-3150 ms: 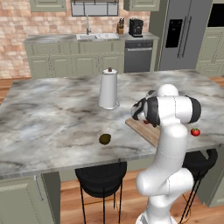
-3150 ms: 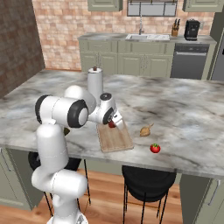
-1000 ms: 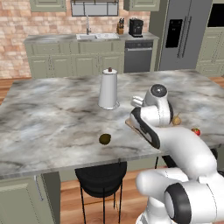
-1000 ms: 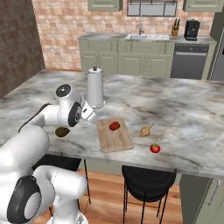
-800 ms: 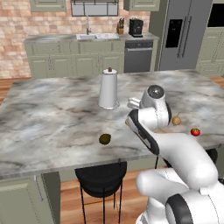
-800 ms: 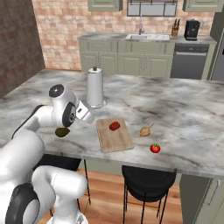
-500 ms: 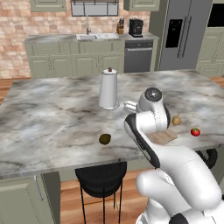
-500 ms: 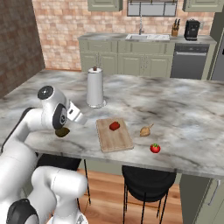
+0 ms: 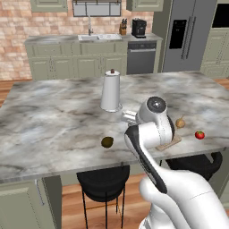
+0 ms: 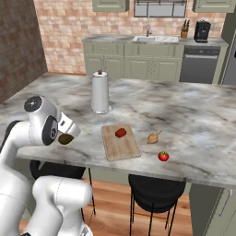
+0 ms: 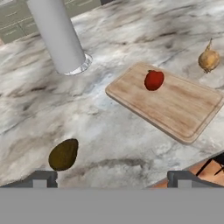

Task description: Place the avocado, onion, tomato, and bell pepper on the cutting board.

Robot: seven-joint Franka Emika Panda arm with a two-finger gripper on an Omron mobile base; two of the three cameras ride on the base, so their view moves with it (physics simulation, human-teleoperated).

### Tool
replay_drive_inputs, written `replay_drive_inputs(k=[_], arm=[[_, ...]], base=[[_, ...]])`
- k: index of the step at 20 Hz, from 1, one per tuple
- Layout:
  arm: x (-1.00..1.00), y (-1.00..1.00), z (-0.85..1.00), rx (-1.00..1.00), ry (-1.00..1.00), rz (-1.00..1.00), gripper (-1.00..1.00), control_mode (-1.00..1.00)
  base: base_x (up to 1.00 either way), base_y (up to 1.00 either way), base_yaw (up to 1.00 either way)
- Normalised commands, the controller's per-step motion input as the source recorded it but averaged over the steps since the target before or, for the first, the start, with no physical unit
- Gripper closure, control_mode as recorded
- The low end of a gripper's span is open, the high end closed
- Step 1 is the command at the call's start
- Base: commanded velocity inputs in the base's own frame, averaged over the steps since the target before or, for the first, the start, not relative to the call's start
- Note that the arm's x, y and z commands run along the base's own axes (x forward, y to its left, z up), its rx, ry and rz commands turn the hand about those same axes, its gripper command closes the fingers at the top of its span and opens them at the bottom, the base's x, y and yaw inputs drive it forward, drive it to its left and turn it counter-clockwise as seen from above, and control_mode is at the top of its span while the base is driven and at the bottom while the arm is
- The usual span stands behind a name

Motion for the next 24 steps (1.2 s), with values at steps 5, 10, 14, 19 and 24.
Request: replay_drive_inputs(k=[5, 10, 14, 19, 24], arm=[[-0.15, 0.29, 0.00, 0.00, 0.00, 0.10, -1.00, -1.00], [-0.06, 0.26, 0.01, 0.00, 0.00, 0.09, -1.00, -1.00], [-0.03, 0.25, 0.03, 0.00, 0.00, 0.07, -1.00, -1.00], [0.00, 0.27, 0.02, 0.00, 0.04, 0.04, -1.00, -1.00], [0.00, 0.20, 0.00, 0.01, 0.10, 0.01, -1.00, -1.00]], base=[[0.00, 0.00, 0.00], [0.00, 0.00, 0.00], [0.00, 0.00, 0.00], [0.00, 0.00, 0.00], [0.00, 0.00, 0.00]])
